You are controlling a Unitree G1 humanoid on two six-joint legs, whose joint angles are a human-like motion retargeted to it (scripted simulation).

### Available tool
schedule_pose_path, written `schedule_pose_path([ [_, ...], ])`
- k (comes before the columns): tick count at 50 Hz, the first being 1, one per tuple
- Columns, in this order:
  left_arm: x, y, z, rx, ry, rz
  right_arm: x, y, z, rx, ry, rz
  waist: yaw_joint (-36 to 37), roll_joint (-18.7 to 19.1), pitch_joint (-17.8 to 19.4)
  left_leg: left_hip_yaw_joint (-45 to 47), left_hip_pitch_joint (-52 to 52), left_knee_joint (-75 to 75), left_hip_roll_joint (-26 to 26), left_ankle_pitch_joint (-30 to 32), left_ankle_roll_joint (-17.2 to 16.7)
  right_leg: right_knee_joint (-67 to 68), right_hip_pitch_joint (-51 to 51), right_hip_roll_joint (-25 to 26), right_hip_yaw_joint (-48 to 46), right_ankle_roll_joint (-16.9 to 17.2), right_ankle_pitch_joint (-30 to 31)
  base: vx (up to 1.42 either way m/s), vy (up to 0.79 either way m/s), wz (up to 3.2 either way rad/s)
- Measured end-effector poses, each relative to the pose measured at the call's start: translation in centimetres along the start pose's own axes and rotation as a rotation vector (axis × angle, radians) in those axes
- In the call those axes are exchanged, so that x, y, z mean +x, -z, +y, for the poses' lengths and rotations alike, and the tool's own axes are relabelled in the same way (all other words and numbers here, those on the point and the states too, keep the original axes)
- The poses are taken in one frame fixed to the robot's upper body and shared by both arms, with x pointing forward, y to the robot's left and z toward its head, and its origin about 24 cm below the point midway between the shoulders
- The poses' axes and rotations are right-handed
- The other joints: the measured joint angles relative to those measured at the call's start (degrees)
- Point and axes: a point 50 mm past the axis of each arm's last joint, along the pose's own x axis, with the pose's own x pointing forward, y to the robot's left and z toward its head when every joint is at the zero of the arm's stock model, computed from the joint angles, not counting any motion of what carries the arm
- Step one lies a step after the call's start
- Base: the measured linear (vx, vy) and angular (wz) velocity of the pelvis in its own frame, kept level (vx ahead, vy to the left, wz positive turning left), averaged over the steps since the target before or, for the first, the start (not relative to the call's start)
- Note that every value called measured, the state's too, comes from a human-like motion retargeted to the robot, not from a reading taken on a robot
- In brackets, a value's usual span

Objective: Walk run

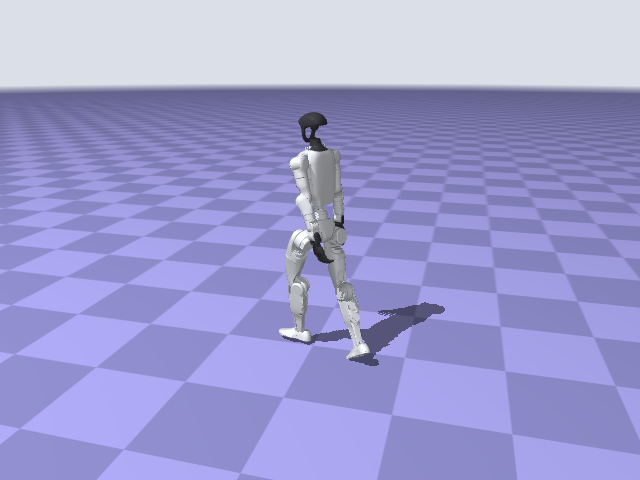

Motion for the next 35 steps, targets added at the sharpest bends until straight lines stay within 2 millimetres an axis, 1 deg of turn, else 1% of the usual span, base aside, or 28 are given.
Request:
schedule_pose_path([
  [2, -0.2, -1.1, 1.5, 0.023, -0.054, -0.022, -0.2, 1.7, 1.2, 0.000, -0.010, 0.035, 0.6, 1.0, 0.0, -3.1, 0.8, 2.1, 1.1, -2.3, 0.0, 6.0, -1.4, 1.4, 2.9, 4.4, 10.7, 0.97, -0.04, 0.60],
  [3, -0.3, -1.7, 2.3, 0.041, -0.089, -0.036, -0.4, 2.8, 1.6, -0.004, -0.010, 0.059, 0.3, 2.4, -0.2, -2.8, 3.0, 1.9, 2.2, -3.4, 0.0, 10.1, -2.8, 3.7, 4.9, 5.2, 14.7, 0.96, 0.01, 1.11],
  [5, -0.6, -3.4, 3.9, 0.074, -0.160, -0.078, -0.9, 5.0, 2.1, -0.029, -0.014, 0.123, -0.7, 5.7, -0.5, -5.1, 6.8, 1.3, 3.2, -5.1, 0.0, 19.7, -6.8, 8.3, 7.5, 6.0, 20.8, 0.77, 0.08, 1.38],
  [7, -1.1, -6.0, 5.3, 0.101, -0.210, -0.147, -1.3, 6.9, 2.4, -0.066, -0.031, 0.201, -1.2, 7.9, -0.6, -8.8, 8.4, 1.6, 2.9, -6.3, 0.0, 28.8, -11.9, 10.1, 10.5, 5.4, 16.7, 0.63, 0.15, 1.33],
  [9, -1.7, -8.7, 6.6, 0.139, -0.247, -0.232, -1.9, 8.7, 3.0, -0.068, -0.055, 0.267, -2.3, 10.2, -0.3, -11.6, 10.9, 1.2, 2.7, -6.9, 0.0, 33.8, -15.9, 11.0, 12.2, 4.0, 10.0, 0.66, 0.11, 1.64],
  [10, -2.2, -10.1, 7.2, 0.163, -0.264, -0.278, -2.3, 9.6, 3.3, -0.056, -0.067, 0.292, -2.8, 11.2, -0.3, -12.6, 12.4, 0.7, 2.7, -7.0, 0.0, 34.7, -17.4, 10.9, 12.9, 3.6, 7.5, 0.62, 0.11, 1.82],
  [12, -3.2, -12.8, 8.2, 0.218, -0.305, -0.376, -3.0, 11.4, 4.1, -0.002, -0.105, 0.332, -4.1, 12.5, -0.2, -15.4, 15.3, -0.3, 2.0, -7.1, 0.0, 33.5, -20.1, 8.7, 13.4, 1.4, 2.7, 0.75, 0.08, 1.97],
  [13, -3.8, -14.0, 8.7, 0.245, -0.326, -0.426, -3.4, 12.1, 4.5, 0.026, -0.127, 0.353, -5.0, 12.8, -0.1, -17.0, 16.4, -0.4, 1.4, -7.2, 0.0, 31.9, -21.3, 7.0, 13.6, 0.1, 0.2, 0.75, 0.02, 1.98],
  [15, -5.0, -16.1, 9.7, 0.300, -0.368, -0.514, -4.1, 13.5, 5.4, 0.071, -0.170, 0.399, -6.3, 12.9, -0.2, -19.7, 18.2, -0.4, 0.3, -7.8, 0.0, 25.6, -22.9, 3.2, 14.7, -0.8, -2.2, 0.59, -0.04, 1.80],
  [17, -6.3, -17.9, 10.6, 0.353, -0.403, -0.585, -4.6, 14.3, 6.1, 0.102, -0.199, 0.429, -7.4, 12.0, -0.2, -22.2, 19.9, -0.1, -1.5, -8.6, 0.0, 16.9, -24.1, 0.0, 17.3, -0.8, -1.7, 0.56, -0.10, 1.61],
  [19, -7.3, -19.2, 11.2, 0.400, -0.432, -0.631, -4.9, 14.7, 6.4, 0.115, -0.217, 0.445, -8.5, 11.0, 0.3, -24.9, 22.0, 0.3, -3.5, -9.6, 0.0, 9.1, -25.4, -2.0, 22.0, -1.5, -2.3, 0.70, -0.14, 1.55],
  [21, -8.0, -19.9, 11.6, 0.430, -0.456, -0.651, -4.9, 14.6, 6.4, 0.110, -0.226, 0.449, -9.1, 10.0, 1.1, -27.0, 24.5, 0.4, -5.3, -10.4, 0.0, 2.3, -26.7, -3.1, 27.4, -2.4, -4.1, 0.64, -0.13, 1.22],
  [23, -8.1, -19.9, 11.8, 0.438, -0.472, -0.652, -4.6, 14.2, 6.2, 0.092, -0.223, 0.439, -9.3, 9.6, 2.0, -28.9, 27.2, 0.2, -6.3, -10.9, -0.2, -4.0, -27.8, -3.3, 31.8, -2.6, -5.7, 0.72, -0.15, 0.92],
  [24, -7.9, -19.6, 11.7, 0.430, -0.474, -0.644, -4.4, 14.0, 5.9, 0.083, -0.215, 0.429, -9.7, 9.7, 2.5, -30.1, 28.5, 0.4, -6.5, -11.1, -0.4, -6.7, -28.0, -3.3, 32.8, -0.5, -6.5, 0.64, -0.16, 0.97],
  [25, -7.7, -19.3, 11.6, 0.419, -0.473, -0.633, -4.2, 13.6, 5.7, 0.074, -0.205, 0.417, -10.2, 9.9, 3.1, -31.4, 29.8, 0.8, -6.5, -11.3, -0.7, -9.4, -28.0, -3.3, 33.3, 2.7, -7.5, 0.53, -0.15, 0.83],
  [26, -7.3, -18.7, 11.5, 0.403, -0.466, -0.619, -4.0, 13.3, 5.4, 0.068, -0.194, 0.406, -10.2, 9.8, 3.6, -31.7, 30.9, 1.0, -6.6, -11.3, -0.8, -10.2, -28.1, -4.0, 30.7, 4.7, -6.8, 0.56, -0.17, 0.65],
  [27, -6.8, -18.0, 11.2, 0.381, -0.456, -0.599, -3.8, 13.0, 5.0, 0.063, -0.179, 0.395, -10.3, 9.8, 3.9, -32.1, 31.9, 1.2, -6.8, -11.0, -1.2, -10.4, -28.1, -4.2, 29.3, 5.6, -5.8, 0.71, -0.22, 0.49],
  [30, -4.5, -14.1, 9.8, 0.290, -0.398, -0.485, -3.0, 11.5, 3.5, 0.065, -0.118, 0.365, -10.3, 9.2, 2.9, -32.8, 33.9, 2.1, -7.4, -8.0, -3.6, -6.4, -26.9, -1.8, 31.7, 3.0, -1.6, 0.76, -0.21, 0.63],
  [32, -2.9, -10.6, 8.3, 0.231, -0.339, -0.362, -2.7, 10.7, 2.9, 0.085, -0.089, 0.350, -13.2, 10.6, 2.2, -35.5, 33.8, 5.7, -6.0, -3.0, -7.0, -3.1, -26.7, -1.3, 30.8, 1.7, -3.0, 1.00, -0.31, 1.54],
  [33, -2.2, -8.7, 7.3, 0.203, -0.302, -0.295, -2.5, 10.3, 2.7, 0.098, -0.076, 0.341, -14.3, 11.7, 2.1, -36.6, 33.3, 8.2, -5.0, 1.2, -9.3, -1.4, -26.3, -0.3, 32.1, 0.5, -4.4, 0.97, -0.27, 1.68],
  [35, -1.0, -5.2, 4.9, 0.156, -0.230, -0.166, -2.2, 9.6, 1.9, 0.131, -0.053, 0.320, -15.0, 13.7, 1.6, -38.7, 30.8, 15.5, -4.0, 12.0, -16.5, 0.6, -25.1, 0.2, 28.9, -3.5, -6.2, 0.72, -0.12, 1.55],
])
